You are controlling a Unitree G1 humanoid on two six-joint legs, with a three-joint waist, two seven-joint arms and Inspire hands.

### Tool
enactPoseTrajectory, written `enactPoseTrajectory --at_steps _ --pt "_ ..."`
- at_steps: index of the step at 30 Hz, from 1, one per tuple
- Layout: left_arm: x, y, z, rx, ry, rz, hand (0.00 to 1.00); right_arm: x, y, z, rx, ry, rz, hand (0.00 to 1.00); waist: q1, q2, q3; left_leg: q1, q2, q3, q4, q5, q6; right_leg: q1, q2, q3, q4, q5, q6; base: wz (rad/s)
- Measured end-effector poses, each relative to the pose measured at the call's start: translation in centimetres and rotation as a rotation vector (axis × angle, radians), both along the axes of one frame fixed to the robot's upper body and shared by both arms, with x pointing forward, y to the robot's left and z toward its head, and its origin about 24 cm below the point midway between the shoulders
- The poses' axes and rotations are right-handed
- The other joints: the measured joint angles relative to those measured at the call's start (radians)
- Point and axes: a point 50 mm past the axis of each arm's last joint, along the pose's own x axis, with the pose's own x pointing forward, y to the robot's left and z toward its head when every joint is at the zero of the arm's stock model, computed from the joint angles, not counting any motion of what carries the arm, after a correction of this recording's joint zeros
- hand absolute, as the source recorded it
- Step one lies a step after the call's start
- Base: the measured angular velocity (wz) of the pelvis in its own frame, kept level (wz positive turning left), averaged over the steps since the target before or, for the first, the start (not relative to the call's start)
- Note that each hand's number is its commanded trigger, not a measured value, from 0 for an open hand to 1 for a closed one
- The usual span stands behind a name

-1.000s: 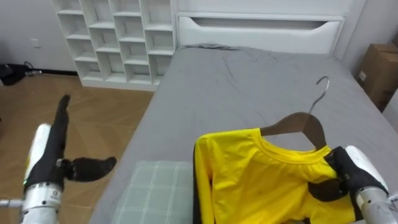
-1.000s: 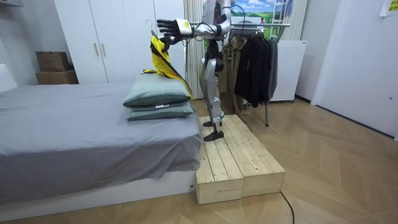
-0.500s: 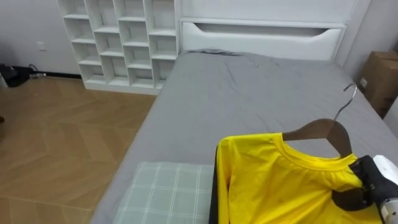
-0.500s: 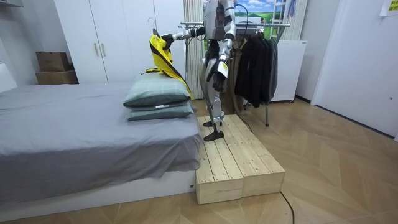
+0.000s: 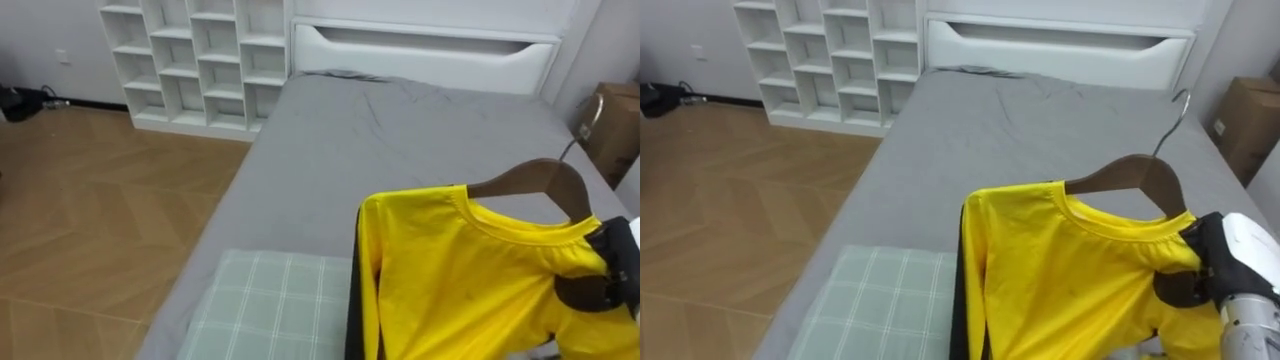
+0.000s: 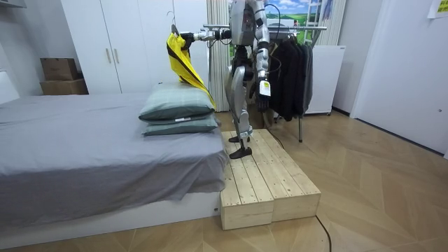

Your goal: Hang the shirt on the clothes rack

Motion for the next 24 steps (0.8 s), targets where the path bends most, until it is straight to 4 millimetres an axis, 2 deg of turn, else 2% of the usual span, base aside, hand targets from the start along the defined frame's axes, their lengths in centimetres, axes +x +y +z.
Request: enactPoseTrajectory --at_steps 4,8,12,16,21,24 --pt "0.4 -1.1 -0.5 -0.079 0.02 -0.075 0.0 0.4 0.9 0.7 -0.015 -0.029 0.043 1.0 -0.002 -0.003 -0.0006 -0.001 0.003 0.001 0.001 0.0 0.0 -0.003 0.002 0.0 0.005 0.003 0.0 0.0" --pt "0.8 -1.7 -0.7 -0.131 0.03 -0.125 0.0 0.6 1.5 1.1 -0.033 -0.037 0.068 1.0 -0.002 0.007 -0.002 0.001 0.004 0.001 0.0 -0.001 0.001 -0.015 0.001 0.004 0.029 0.005 0.0 0.0" --pt "1.0 -2.1 -0.9 -0.156 0.041 -0.154 0.0 0.7 1.6 1.2 -0.034 -0.043 0.073 1.0 -0.008 0.013 0.0008 -0.003 0.004 0.004 0.0 -0.005 0.006 -0.02 -0.002 0.006 0.038 0.006 0.002 0.0" --pt "1.0 -2.4 -1.0 -0.158 0.049 -0.174 0.0 1.1 2.7 3.1 -0.056 -0.116 0.115 1.0 -0.022 0.023 0.0017 -0.021 0.003 0.014 0.004 -0.007 0.01 -0.043 -0.006 0.016 0.053 0.01 0.005 -0.06" --pt "1.1 -2.4 -1.0 -0.156 0.057 -0.197 0.0 0.9 3.3 3.6 -0.062 -0.14 0.141 1.0 -0.023 0.016 0.0014 -0.024 0.004 0.025 0.017 -0.014 0.019 -0.052 -0.009 0.021 0.058 0.015 0.012 -0.03" --pt "1.1 -2.4 -1.0 -0.15 0.075 -0.229 0.0 0.4 3.2 3.2 -0.058 -0.126 0.137 1.0 -0.022 0.003 0.0008 -0.016 0.003 0.034 0.014 -0.02 0.022 -0.054 -0.009 0.04 0.058 0.017 0.014 -0.15"
